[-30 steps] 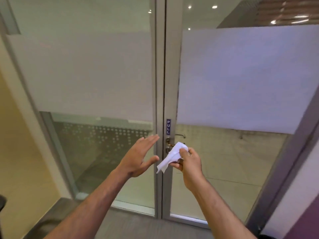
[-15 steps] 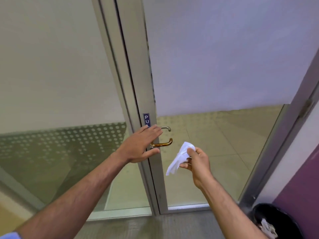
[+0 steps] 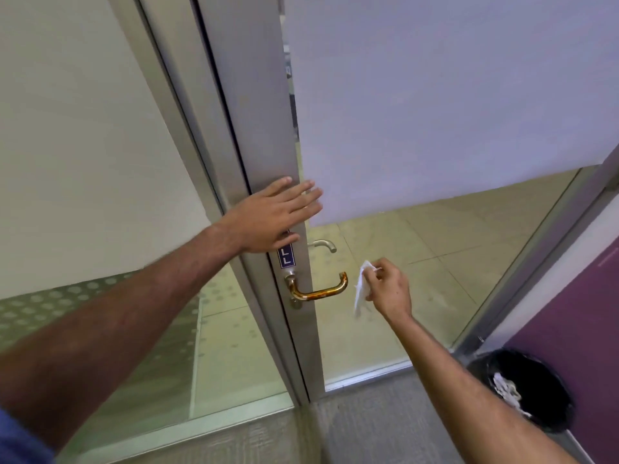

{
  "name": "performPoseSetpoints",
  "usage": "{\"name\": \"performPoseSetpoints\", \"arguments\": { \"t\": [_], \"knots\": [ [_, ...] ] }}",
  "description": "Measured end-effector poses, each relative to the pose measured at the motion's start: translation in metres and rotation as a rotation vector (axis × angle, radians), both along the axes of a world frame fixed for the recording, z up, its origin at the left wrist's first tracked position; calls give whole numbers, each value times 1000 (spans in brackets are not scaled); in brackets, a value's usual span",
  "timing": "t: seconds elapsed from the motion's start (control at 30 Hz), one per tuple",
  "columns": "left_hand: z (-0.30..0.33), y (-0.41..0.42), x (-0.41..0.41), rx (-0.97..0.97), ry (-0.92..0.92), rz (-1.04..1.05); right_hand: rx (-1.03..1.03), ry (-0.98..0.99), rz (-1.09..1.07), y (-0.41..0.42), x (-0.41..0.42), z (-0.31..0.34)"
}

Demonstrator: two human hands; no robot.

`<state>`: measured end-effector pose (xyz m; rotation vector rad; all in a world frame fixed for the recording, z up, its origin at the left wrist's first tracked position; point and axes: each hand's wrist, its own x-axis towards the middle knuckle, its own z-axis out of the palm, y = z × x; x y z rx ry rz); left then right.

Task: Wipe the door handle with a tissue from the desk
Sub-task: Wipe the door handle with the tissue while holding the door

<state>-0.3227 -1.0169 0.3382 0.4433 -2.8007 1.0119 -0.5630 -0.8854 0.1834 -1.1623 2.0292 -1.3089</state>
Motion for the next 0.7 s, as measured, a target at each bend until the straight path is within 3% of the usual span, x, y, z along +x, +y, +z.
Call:
{"name": "performPoseSetpoints", "arguments": {
  "t": [0.17, 0.53, 0.7],
  "knots": [
    [-11, -18, 3, -97, -6, -44, 142, 430, 252, -49, 8, 2],
    [-19, -25, 2, -146, 9, -78, 324, 502, 740, -80, -14, -10],
    [-20, -26, 1, -161, -15, -80, 303, 705, 836, -77, -20, -11]
  ]
}}
